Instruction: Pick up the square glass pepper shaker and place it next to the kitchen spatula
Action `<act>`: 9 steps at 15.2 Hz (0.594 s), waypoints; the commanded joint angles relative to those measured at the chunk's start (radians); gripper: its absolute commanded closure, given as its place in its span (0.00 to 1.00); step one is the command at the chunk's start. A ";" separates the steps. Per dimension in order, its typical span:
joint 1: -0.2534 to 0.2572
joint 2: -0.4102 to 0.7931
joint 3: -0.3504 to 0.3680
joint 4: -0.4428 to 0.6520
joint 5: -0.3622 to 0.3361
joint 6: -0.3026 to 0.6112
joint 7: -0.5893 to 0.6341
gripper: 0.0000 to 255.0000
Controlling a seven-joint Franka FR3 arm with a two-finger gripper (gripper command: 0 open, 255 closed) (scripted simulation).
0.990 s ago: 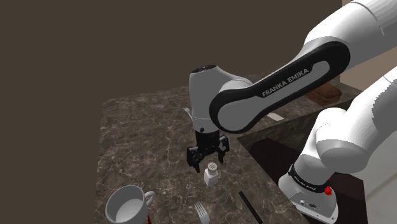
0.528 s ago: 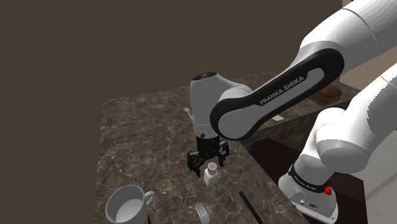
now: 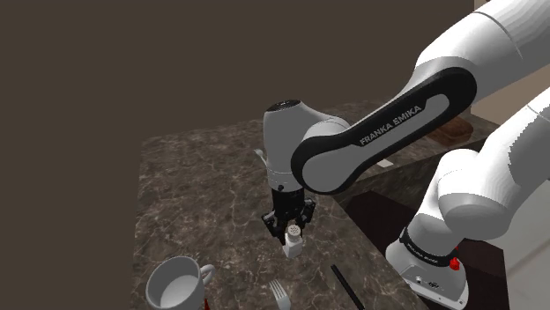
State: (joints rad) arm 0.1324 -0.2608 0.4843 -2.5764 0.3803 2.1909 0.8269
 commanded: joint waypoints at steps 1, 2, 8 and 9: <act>0.000 0.000 0.000 0.000 0.000 0.000 0.000 1.00; 0.000 0.000 0.000 0.000 0.000 0.000 0.000 1.00; 0.001 -0.032 -0.008 0.017 0.000 -0.049 0.002 1.00; 0.001 -0.042 -0.011 0.023 0.000 -0.065 0.003 1.00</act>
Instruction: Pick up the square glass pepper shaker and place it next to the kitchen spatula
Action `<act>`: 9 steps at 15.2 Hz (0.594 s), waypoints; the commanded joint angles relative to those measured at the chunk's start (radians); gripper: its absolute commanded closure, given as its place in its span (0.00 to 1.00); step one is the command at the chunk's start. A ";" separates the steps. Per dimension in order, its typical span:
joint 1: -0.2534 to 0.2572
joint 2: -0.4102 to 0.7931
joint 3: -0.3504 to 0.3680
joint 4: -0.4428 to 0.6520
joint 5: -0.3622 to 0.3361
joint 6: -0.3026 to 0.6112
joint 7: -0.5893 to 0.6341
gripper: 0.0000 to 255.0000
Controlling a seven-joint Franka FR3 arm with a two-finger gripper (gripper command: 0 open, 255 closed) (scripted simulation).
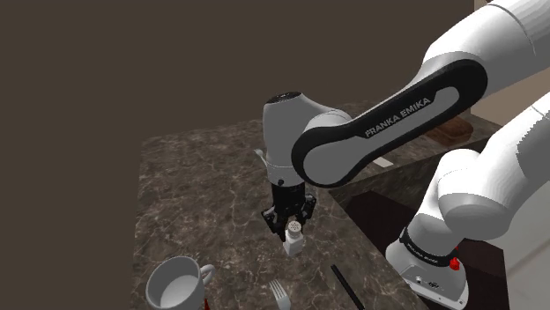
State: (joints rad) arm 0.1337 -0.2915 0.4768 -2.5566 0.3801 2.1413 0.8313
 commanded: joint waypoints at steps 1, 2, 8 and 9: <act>0.000 -0.021 -0.007 0.010 0.000 -0.032 0.000 1.00; 0.000 -0.030 -0.010 0.017 -0.001 -0.047 0.001 1.00; 0.000 -0.080 -0.027 0.062 -0.006 -0.141 0.009 1.00; 0.000 -0.087 -0.030 0.070 -0.007 -0.156 0.010 1.00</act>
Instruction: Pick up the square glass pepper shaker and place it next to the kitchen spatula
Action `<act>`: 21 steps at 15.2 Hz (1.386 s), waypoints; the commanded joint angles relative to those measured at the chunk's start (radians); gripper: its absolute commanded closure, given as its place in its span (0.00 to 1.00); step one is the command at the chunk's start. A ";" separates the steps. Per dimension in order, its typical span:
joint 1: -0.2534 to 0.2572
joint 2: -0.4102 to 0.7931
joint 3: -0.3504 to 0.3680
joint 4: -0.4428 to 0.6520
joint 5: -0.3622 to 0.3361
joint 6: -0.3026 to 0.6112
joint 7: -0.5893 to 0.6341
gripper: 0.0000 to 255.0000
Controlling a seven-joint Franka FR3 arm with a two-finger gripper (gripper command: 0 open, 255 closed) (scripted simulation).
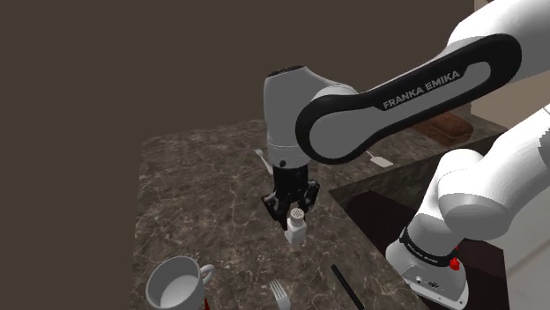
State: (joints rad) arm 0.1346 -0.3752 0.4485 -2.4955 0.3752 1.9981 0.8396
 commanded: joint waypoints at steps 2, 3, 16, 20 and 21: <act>-0.001 -0.017 -0.008 0.026 -0.004 -0.043 0.005 1.00; -0.001 -0.023 -0.011 0.035 -0.005 -0.058 0.006 1.00; -0.006 -0.077 -0.045 0.166 -0.024 -0.242 0.030 1.00; -0.016 -0.091 -0.070 0.183 -0.037 -0.279 0.010 1.00; -0.025 -0.098 -0.090 0.175 -0.047 -0.284 -0.015 1.00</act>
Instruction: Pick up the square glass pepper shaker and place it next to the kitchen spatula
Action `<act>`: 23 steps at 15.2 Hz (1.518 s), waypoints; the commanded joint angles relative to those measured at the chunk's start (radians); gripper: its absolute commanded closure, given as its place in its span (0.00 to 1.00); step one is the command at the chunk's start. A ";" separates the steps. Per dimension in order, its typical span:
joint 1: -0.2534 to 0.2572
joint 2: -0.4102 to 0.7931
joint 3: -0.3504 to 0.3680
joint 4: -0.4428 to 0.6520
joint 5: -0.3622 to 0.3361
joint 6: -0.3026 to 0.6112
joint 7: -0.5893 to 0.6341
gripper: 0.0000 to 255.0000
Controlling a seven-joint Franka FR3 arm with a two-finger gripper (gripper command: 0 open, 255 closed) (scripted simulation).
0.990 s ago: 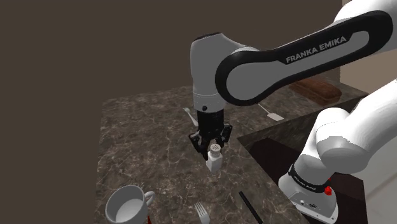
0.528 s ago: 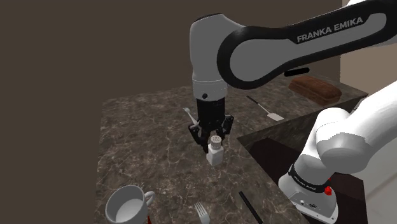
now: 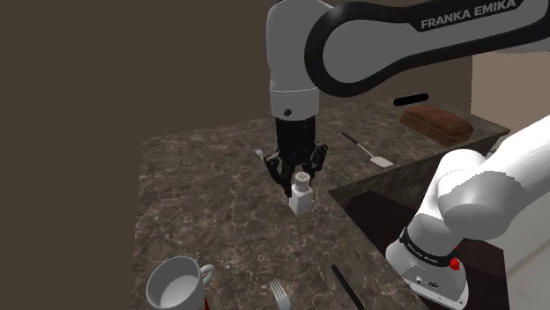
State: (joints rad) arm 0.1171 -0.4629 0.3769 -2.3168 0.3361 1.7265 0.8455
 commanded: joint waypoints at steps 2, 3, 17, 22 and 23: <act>-0.027 -0.022 -0.056 -0.017 -0.031 -0.023 -0.069 1.00; -0.037 -0.026 -0.075 -0.022 -0.043 -0.027 -0.093 1.00; -0.192 0.045 -0.322 0.025 -0.229 -0.056 -0.416 1.00; -0.243 0.121 -0.400 0.095 -0.284 -0.058 -0.526 1.00; -0.253 0.138 -0.415 0.112 -0.294 -0.059 -0.547 1.00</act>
State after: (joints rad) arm -0.1263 -0.3460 -0.0240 -2.2185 0.0521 1.6610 0.3208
